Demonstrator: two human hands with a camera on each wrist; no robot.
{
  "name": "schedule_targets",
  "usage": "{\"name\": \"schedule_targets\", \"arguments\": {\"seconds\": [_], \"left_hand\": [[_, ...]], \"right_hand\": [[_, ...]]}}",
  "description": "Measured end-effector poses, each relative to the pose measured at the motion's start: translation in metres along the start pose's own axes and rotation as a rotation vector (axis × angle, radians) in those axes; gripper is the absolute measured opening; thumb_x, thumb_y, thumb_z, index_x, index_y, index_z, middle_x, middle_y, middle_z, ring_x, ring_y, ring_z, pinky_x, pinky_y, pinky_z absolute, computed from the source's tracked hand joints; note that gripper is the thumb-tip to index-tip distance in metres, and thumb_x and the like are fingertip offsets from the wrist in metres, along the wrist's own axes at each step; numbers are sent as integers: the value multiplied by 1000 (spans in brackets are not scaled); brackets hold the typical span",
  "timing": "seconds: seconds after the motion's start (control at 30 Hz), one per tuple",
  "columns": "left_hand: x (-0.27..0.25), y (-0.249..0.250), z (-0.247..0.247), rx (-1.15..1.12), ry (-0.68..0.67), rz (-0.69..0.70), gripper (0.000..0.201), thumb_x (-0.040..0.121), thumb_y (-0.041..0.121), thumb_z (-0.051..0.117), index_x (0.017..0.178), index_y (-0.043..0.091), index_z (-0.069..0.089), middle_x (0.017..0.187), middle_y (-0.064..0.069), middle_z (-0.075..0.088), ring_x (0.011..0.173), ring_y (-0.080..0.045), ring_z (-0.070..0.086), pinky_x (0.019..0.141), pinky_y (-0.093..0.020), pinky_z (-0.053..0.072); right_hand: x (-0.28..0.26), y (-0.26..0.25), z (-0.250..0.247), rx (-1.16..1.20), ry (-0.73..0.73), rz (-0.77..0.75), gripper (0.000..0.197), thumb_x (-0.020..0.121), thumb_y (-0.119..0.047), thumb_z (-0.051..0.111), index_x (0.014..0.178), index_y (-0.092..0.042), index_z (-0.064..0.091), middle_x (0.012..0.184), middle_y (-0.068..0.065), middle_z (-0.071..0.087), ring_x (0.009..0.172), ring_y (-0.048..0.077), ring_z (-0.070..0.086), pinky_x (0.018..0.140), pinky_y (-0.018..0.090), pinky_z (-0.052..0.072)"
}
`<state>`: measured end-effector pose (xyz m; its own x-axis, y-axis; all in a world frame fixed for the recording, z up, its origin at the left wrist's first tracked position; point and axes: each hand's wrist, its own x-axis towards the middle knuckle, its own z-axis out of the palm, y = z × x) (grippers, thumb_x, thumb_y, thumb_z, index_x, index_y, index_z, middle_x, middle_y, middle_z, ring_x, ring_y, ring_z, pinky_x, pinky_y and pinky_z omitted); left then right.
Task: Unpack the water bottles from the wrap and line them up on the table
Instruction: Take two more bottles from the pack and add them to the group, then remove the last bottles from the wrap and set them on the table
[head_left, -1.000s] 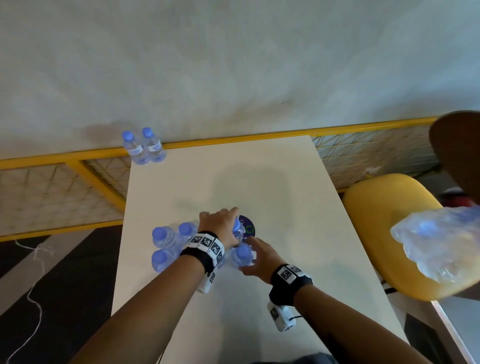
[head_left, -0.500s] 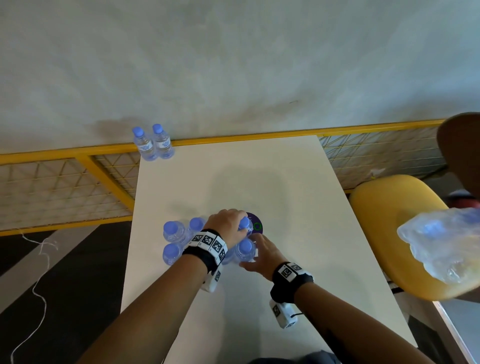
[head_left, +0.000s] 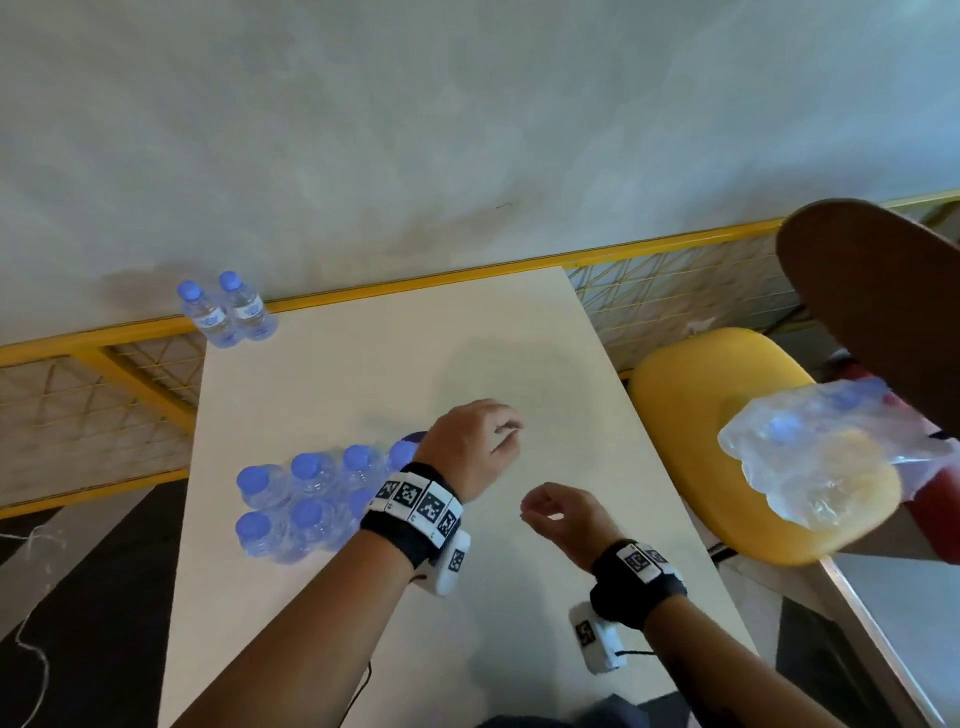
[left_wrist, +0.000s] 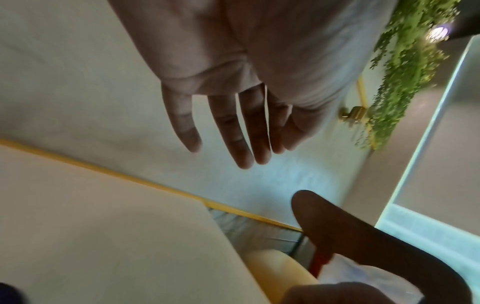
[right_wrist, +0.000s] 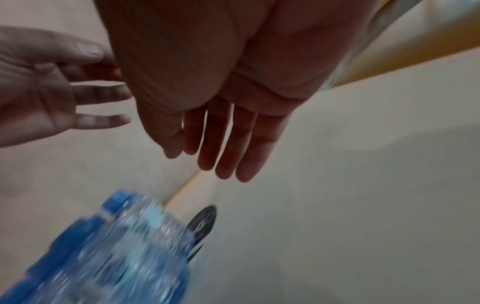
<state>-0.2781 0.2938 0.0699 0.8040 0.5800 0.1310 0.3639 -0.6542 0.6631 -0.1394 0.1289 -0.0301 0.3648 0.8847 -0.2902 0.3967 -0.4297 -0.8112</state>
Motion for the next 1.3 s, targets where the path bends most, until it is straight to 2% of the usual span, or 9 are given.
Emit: {"name": "schedule_targets", "arguments": {"seconds": [0.2, 0.4, 0.63, 0.73, 0.87, 0.97, 1.07, 1.17, 1.3], "left_hand": [[44, 101, 107, -163, -302, 108, 23, 94, 34, 64, 99, 16, 77, 96, 1, 78, 83, -13, 70, 78, -35, 61], [80, 185, 216, -220, -540, 73, 19, 95, 32, 67, 101, 18, 78, 97, 2, 79, 87, -13, 70, 80, -30, 59], [124, 258, 325, -192, -837, -53, 44, 94, 35, 70, 136, 21, 65, 134, -1, 69, 116, -18, 68, 98, -28, 53], [148, 267, 366, -212, -790, -174, 65, 92, 33, 74, 149, 15, 47, 140, -8, 60, 123, -26, 63, 101, -36, 51], [187, 270, 398, -181, -598, -321, 26, 94, 32, 69, 87, 14, 51, 70, -6, 55, 63, -26, 56, 65, -44, 50], [217, 272, 406, -203, -546, -434, 28, 96, 42, 61, 90, 15, 59, 74, -7, 57, 70, -28, 56, 66, -38, 47], [244, 269, 418, -163, -619, -464, 40, 99, 50, 57, 84, 15, 68, 76, -6, 65, 79, -29, 60, 71, -37, 47], [263, 273, 423, -153, -689, -491, 45, 96, 58, 61, 113, 18, 73, 111, -9, 73, 100, -29, 67, 82, -38, 49], [274, 277, 430, -170, -697, -385, 17, 104, 31, 60, 111, 17, 63, 103, -5, 66, 96, -25, 58, 82, -33, 41]], "right_hand": [[-66, 75, -144, 45, 234, 148, 2, 88, -25, 75, 88, -27, 74, 80, -12, 75, 77, 4, 71, 74, 26, 58], [-105, 160, -273, 337, 548, 317, 16, 94, -7, 67, 87, -17, 75, 85, 12, 76, 82, 26, 71, 83, 45, 60], [-74, 258, -364, 307, 618, 493, 15, 81, -31, 72, 91, -21, 71, 84, 7, 75, 82, 30, 74, 81, 53, 60], [-42, 279, -384, 212, 527, 525, 33, 80, -21, 72, 111, -14, 70, 88, -2, 70, 92, 30, 69, 78, 31, 57], [-16, 260, -403, 209, 563, 470, 31, 84, -24, 72, 109, -32, 55, 87, -5, 60, 74, 21, 60, 71, 34, 51], [-2, 260, -408, 273, 617, 452, 30, 81, -39, 69, 105, -31, 54, 92, 2, 59, 78, 23, 60, 67, 33, 49], [15, 293, -402, 217, 496, 543, 44, 89, -20, 73, 126, -9, 53, 94, 16, 66, 88, 31, 65, 79, 38, 52], [26, 296, -406, 334, 483, 563, 37, 94, 3, 60, 122, -18, 45, 81, 1, 54, 82, 23, 55, 73, 27, 51], [32, 286, -419, 573, 556, 564, 38, 88, -8, 68, 120, -24, 55, 100, 13, 66, 79, 24, 63, 70, 28, 57]]}}
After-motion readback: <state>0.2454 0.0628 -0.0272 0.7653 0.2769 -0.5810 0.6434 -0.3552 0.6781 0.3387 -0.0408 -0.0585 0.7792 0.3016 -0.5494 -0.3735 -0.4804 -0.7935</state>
